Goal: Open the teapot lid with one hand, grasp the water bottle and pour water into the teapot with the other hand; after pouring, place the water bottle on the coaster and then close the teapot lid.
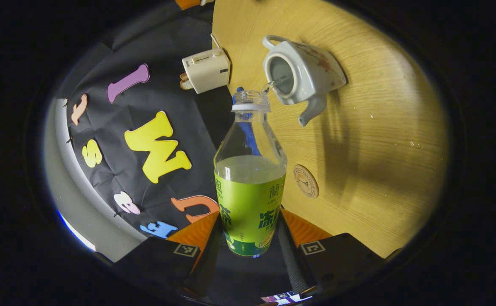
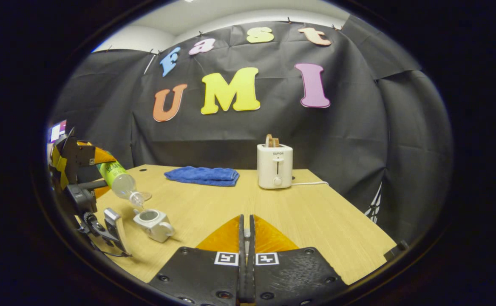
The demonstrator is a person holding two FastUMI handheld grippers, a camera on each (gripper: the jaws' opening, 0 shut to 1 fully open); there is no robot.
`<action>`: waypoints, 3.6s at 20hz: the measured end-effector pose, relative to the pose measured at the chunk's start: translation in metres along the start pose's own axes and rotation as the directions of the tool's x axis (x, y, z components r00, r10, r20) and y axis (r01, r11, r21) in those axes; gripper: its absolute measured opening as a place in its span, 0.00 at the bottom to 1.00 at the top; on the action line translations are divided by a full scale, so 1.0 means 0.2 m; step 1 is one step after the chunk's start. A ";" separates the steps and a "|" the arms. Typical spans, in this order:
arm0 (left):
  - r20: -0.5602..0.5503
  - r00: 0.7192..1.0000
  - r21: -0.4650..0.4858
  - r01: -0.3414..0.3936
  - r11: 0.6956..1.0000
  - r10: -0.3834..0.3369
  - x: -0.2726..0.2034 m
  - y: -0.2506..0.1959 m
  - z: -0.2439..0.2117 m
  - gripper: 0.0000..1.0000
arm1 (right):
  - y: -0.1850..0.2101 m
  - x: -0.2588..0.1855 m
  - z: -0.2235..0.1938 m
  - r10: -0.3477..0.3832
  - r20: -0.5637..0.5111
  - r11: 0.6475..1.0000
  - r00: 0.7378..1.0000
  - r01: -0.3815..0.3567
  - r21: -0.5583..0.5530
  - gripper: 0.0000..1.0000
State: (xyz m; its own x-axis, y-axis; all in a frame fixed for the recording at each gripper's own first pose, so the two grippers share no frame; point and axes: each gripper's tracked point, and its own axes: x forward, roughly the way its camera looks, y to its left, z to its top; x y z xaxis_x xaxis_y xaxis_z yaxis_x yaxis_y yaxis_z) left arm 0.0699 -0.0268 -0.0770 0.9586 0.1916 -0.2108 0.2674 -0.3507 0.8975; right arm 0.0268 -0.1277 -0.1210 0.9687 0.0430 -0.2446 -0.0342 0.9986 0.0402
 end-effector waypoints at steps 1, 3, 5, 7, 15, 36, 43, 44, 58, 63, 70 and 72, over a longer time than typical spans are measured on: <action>-0.005 1.000 0.009 -0.009 1.000 0.009 0.01 0.01 0.00 0.72 | 0.00 0.00 0.00 0.002 0.001 1.000 1.000 -0.002 -0.001 0.00; -0.006 0.999 0.036 -0.033 0.999 0.034 0.00 0.04 -0.01 0.72 | 0.01 0.00 0.00 0.006 0.000 1.000 1.000 -0.006 -0.001 0.00; -0.006 0.998 0.053 -0.058 0.997 0.059 0.00 0.07 0.00 0.72 | 0.01 0.00 0.00 0.008 0.000 1.000 1.000 -0.008 -0.004 0.00; -0.003 0.998 0.060 -0.069 0.996 0.069 0.01 0.07 0.00 0.72 | 0.01 0.00 0.00 0.009 0.002 1.000 1.000 -0.009 -0.004 0.00; -0.007 0.995 0.098 -0.100 0.990 0.101 0.01 0.12 0.00 0.72 | -0.01 0.00 0.00 0.000 0.002 1.000 1.000 0.000 0.000 0.00; 0.027 0.997 -0.022 -0.079 0.997 0.079 0.03 0.07 0.00 0.71 | -0.01 -0.01 0.02 -0.011 0.006 1.000 1.000 0.011 0.001 0.00; 0.062 0.997 -0.502 0.061 0.863 -0.035 0.01 -0.11 -0.03 0.72 | -0.01 -0.03 0.07 -0.028 0.023 1.000 0.999 0.028 0.008 0.00; 0.068 0.997 -0.584 0.075 0.808 -0.043 0.01 -0.13 -0.05 0.71 | 0.00 -0.04 0.09 -0.032 0.028 0.999 0.999 0.032 0.004 0.00; 0.126 0.991 -0.990 0.128 -0.050 0.043 0.33 -0.05 -0.21 0.72 | 0.21 -0.08 0.22 -0.021 0.062 0.999 0.998 0.023 -0.044 0.00; 0.247 0.969 -0.934 0.238 -0.267 0.001 0.53 -0.16 -0.08 0.72 | 0.26 -0.03 0.20 -0.016 0.043 0.999 0.999 0.018 -0.044 0.00; 0.304 0.952 -0.877 0.268 -0.399 -0.031 0.66 -0.28 -0.06 0.72 | 0.28 0.01 0.19 -0.022 0.024 0.998 0.999 0.023 -0.053 0.00; 0.311 0.949 -0.877 0.265 -0.401 -0.052 0.68 -0.32 -0.05 0.74 | 0.29 0.01 0.19 -0.023 0.023 0.998 0.999 0.025 -0.055 0.00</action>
State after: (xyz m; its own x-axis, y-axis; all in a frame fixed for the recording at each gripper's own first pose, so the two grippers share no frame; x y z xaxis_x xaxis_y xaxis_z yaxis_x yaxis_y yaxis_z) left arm 0.1813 0.0309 -0.1593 0.9262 -0.0850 -0.3674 0.0610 0.9952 -0.0765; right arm 0.0364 -0.0714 -0.0816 0.9746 0.0189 -0.2230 -0.0236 0.9995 -0.0187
